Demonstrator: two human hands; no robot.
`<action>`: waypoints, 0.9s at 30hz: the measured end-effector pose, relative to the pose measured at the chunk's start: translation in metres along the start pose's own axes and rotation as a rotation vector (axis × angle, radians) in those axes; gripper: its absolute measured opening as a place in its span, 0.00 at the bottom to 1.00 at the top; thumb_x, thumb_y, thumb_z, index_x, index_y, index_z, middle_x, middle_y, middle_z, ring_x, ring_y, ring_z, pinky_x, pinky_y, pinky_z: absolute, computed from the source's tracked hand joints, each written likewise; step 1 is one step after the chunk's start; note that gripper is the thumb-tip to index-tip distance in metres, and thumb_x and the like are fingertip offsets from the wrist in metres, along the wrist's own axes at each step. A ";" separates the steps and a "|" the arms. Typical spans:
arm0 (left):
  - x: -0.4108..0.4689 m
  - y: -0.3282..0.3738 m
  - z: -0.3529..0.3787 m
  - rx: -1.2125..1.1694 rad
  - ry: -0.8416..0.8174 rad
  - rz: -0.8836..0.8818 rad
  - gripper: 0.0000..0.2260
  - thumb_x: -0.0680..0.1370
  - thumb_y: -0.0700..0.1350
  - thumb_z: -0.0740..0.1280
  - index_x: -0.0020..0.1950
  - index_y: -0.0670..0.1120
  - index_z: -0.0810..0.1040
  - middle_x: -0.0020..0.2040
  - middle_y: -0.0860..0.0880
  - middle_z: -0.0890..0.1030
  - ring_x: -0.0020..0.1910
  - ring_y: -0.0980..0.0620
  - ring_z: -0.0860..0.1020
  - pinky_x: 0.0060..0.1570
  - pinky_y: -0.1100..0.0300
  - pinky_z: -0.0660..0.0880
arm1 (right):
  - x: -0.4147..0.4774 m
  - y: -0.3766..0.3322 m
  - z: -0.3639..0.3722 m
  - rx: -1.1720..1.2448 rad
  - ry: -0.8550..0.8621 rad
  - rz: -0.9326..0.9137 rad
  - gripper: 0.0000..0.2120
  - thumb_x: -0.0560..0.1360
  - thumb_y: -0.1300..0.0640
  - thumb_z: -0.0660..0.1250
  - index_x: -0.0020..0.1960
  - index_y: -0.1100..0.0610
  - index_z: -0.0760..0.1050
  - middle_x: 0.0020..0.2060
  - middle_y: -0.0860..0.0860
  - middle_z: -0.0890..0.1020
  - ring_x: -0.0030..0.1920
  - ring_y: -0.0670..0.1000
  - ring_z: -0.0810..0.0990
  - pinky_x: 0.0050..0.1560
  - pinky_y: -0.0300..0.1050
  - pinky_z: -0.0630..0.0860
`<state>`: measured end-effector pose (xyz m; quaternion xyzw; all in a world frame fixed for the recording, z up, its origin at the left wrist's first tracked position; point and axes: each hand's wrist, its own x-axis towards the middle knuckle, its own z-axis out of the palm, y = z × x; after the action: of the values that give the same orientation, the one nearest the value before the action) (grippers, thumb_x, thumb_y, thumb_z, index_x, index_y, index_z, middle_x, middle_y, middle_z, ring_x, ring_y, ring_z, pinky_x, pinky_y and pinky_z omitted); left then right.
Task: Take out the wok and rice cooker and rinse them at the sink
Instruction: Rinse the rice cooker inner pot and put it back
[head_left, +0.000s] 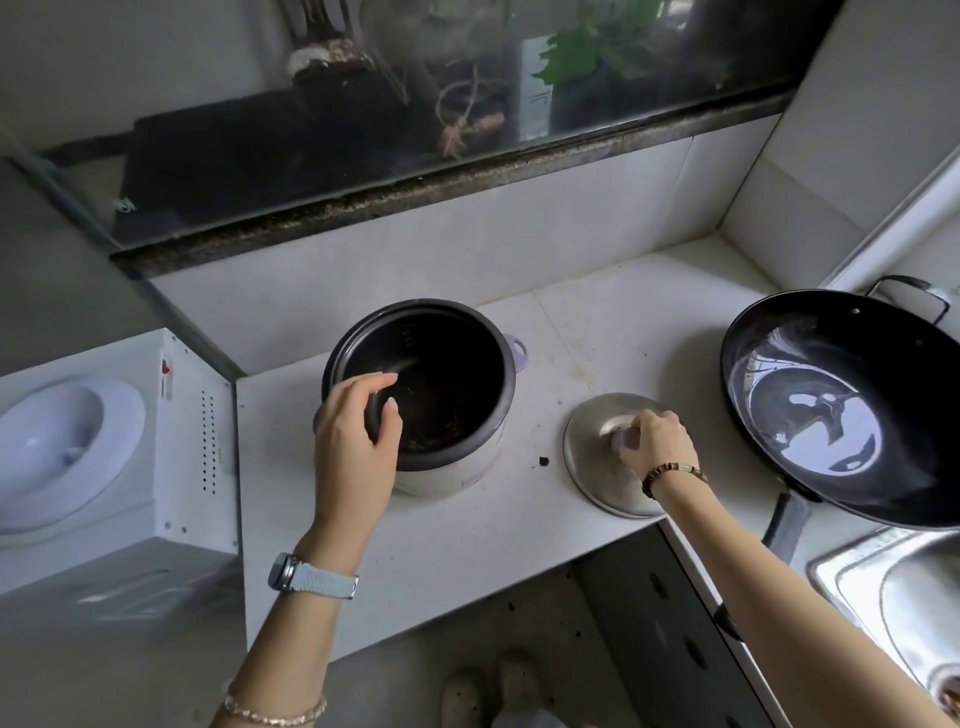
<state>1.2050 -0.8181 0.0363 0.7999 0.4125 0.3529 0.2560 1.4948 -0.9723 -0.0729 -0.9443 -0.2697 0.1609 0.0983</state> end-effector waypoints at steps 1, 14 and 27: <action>0.000 -0.001 -0.001 0.000 0.002 -0.006 0.10 0.78 0.37 0.64 0.59 0.44 0.78 0.57 0.49 0.79 0.58 0.51 0.76 0.60 0.52 0.73 | 0.000 0.000 0.000 -0.002 -0.004 0.003 0.15 0.74 0.53 0.64 0.55 0.62 0.76 0.54 0.63 0.74 0.52 0.63 0.77 0.49 0.50 0.75; 0.028 -0.051 -0.020 0.243 -0.026 -0.445 0.16 0.78 0.41 0.66 0.64 0.37 0.75 0.61 0.37 0.76 0.62 0.39 0.73 0.61 0.49 0.68 | -0.010 -0.116 -0.067 0.631 0.077 -0.232 0.12 0.74 0.55 0.69 0.54 0.59 0.79 0.48 0.53 0.83 0.42 0.50 0.82 0.48 0.41 0.76; 0.053 -0.055 -0.024 0.089 -0.099 -0.570 0.09 0.75 0.45 0.71 0.37 0.42 0.80 0.35 0.43 0.84 0.40 0.42 0.81 0.44 0.55 0.77 | -0.010 -0.177 -0.067 0.401 -0.053 -0.166 0.10 0.71 0.59 0.70 0.50 0.62 0.82 0.44 0.56 0.84 0.48 0.55 0.81 0.45 0.40 0.74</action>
<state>1.1823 -0.7416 0.0315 0.6783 0.6229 0.2088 0.3291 1.4259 -0.8367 0.0401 -0.8757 -0.3116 0.2275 0.2902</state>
